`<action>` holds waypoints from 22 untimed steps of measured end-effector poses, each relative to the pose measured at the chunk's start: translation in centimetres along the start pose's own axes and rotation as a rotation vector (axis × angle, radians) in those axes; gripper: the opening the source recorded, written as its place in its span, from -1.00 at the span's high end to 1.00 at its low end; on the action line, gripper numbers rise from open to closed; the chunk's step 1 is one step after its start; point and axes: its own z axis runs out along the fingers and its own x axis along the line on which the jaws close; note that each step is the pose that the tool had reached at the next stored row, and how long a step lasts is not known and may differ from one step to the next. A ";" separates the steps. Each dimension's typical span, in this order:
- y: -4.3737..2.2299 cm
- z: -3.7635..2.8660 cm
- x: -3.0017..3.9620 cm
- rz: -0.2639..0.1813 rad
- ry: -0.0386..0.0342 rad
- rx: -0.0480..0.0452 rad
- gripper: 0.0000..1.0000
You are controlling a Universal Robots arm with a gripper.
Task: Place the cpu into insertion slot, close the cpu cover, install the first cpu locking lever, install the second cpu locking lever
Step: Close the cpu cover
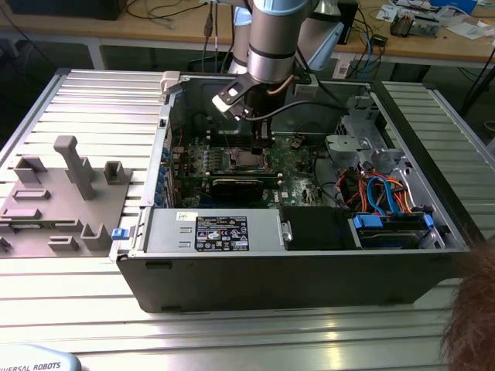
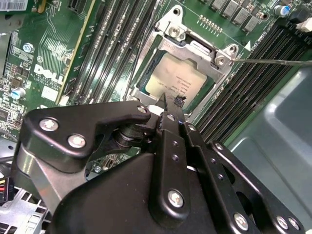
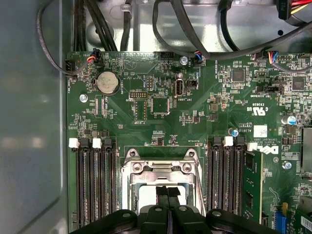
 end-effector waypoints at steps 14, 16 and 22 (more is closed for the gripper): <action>-0.80 0.15 0.00 0.000 0.0001 -0.0001 0.79; -1.06 0.20 0.00 0.000 0.0001 -0.0001 0.79; -1.56 0.29 0.00 0.000 0.0002 -0.0001 0.79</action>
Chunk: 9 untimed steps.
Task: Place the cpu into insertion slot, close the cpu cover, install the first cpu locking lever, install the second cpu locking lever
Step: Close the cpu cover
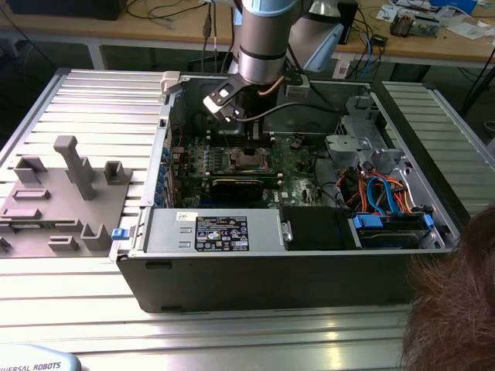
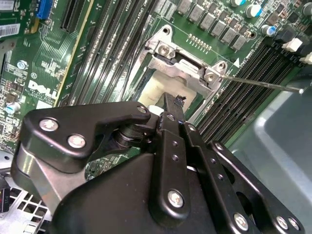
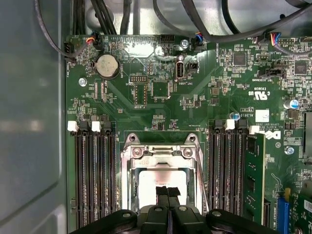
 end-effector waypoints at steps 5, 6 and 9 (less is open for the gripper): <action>-0.37 0.16 0.00 0.000 -0.0001 0.0001 0.79; -0.50 0.22 0.00 0.000 -0.0001 0.0001 0.79; -0.81 0.48 0.01 0.000 0.0000 0.0001 0.79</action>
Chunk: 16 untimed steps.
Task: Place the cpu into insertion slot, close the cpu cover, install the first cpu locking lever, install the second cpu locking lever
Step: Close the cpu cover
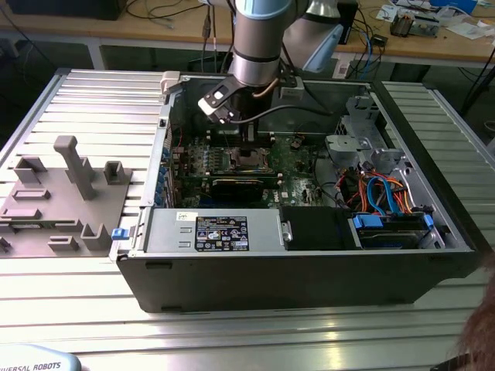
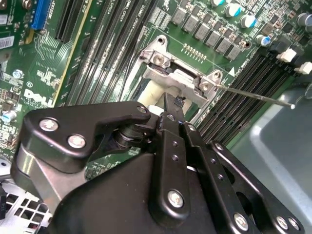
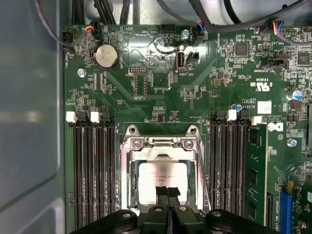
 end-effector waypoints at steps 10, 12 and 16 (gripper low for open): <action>-0.69 1.16 0.02 0.000 -0.0005 0.0003 0.79; -0.29 1.16 0.01 0.000 -0.0003 0.0001 0.79; 0.18 1.11 0.02 0.000 0.0001 -0.0002 0.79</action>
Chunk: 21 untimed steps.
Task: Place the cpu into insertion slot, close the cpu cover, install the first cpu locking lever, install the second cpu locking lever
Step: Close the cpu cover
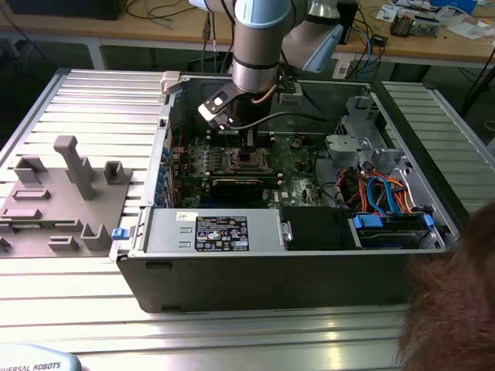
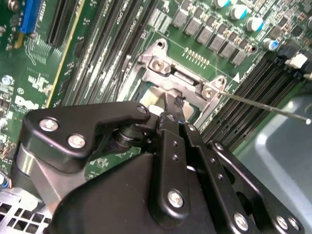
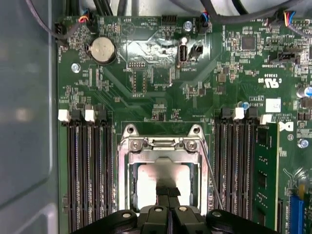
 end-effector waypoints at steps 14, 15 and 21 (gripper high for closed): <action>0.92 -0.57 -0.01 0.000 0.0000 0.0047 0.79; 0.94 -0.57 -0.01 0.000 0.0001 0.0047 0.79; 1.04 -0.57 -0.01 0.000 0.0018 0.0050 0.79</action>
